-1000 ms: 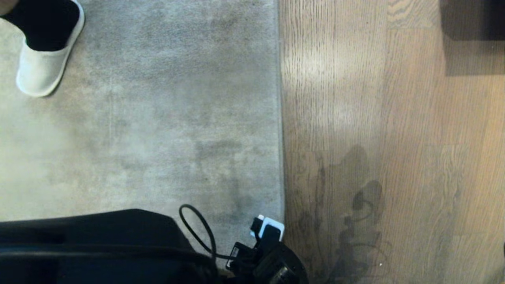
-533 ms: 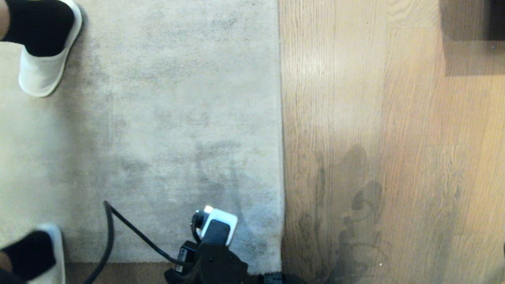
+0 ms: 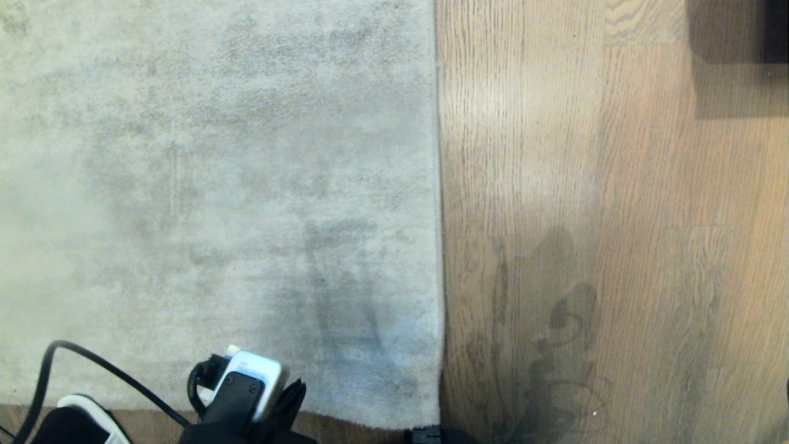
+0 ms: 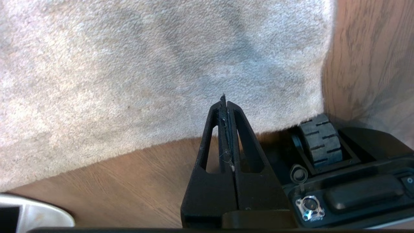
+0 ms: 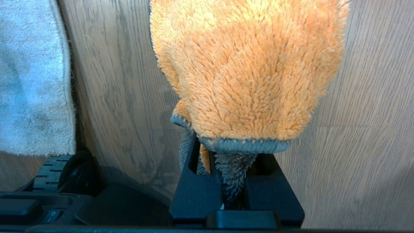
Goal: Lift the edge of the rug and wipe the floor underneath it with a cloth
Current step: Put down the rag
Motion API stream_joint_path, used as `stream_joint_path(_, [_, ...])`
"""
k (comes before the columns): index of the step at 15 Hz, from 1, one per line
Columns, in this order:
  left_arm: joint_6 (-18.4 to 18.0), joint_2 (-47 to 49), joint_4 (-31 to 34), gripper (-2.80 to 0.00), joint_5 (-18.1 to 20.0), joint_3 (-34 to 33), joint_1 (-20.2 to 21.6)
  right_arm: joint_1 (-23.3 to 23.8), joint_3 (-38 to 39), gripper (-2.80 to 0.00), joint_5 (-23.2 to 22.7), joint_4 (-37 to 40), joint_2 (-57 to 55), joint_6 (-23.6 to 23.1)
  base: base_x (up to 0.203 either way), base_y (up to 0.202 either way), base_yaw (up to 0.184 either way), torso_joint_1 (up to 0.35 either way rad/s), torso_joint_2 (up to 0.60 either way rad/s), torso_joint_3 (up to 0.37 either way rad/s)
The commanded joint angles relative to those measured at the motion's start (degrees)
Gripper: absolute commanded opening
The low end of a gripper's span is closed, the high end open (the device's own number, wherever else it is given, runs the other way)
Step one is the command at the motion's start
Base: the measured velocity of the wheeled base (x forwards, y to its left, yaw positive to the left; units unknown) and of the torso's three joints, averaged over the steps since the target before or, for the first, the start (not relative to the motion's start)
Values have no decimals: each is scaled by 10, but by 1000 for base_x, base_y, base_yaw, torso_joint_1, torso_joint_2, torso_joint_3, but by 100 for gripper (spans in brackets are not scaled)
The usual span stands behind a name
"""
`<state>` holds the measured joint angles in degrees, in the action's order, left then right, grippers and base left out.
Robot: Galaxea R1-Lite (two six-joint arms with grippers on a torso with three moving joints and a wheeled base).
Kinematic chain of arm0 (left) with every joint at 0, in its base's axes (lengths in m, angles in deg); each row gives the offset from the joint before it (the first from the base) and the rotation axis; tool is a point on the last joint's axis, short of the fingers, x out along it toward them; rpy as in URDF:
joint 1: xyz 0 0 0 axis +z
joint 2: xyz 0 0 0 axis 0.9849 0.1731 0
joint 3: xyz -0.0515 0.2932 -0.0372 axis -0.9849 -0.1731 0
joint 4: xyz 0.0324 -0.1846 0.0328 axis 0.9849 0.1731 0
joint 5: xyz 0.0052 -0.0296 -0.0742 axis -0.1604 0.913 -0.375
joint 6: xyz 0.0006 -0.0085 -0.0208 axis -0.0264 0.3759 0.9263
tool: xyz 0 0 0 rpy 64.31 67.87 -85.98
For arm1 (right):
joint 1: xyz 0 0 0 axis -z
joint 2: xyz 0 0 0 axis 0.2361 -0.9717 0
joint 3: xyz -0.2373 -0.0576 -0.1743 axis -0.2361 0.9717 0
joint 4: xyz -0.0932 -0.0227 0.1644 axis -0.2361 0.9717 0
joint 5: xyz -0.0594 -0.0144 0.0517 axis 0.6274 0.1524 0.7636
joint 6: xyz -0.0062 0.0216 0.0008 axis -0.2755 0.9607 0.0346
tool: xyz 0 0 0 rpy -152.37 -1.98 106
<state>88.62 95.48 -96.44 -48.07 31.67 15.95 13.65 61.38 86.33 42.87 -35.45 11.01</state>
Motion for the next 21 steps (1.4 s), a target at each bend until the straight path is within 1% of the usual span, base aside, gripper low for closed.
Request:
stream_joint_path(1, [0,-16,-3,-280,-1,-9,-1,0,0,-280,0,0,-1,0,0,0,0,0,0,0])
stream_joint_path(5, [-3,-18,-3,-280,-1,-11,0,-1,0,-280,0,0,-1,0,0,0,0,0,0,0])
stream_joint_path(8, [3,-17,-3,-280,-1,-12,0,0,0,-280,0,0,-1,0,0,0,0,0,0,0])
stream_joint_path(12, [6,-23,-4,-280,-2,-28,2,0,0,-280,0,0,-1,0,0,0,0,0,0,0])
stream_joint_path(16, [6,-34,-4,-280,-1,-39,3,0,0,-280,0,0,-1,0,-128,0,0,1,2,2])
stream_joint_path(21, [1,-48,3,-280,4,-51,2,-1,0,-280,0,0,-1,0,0,0,0,0,0,0])
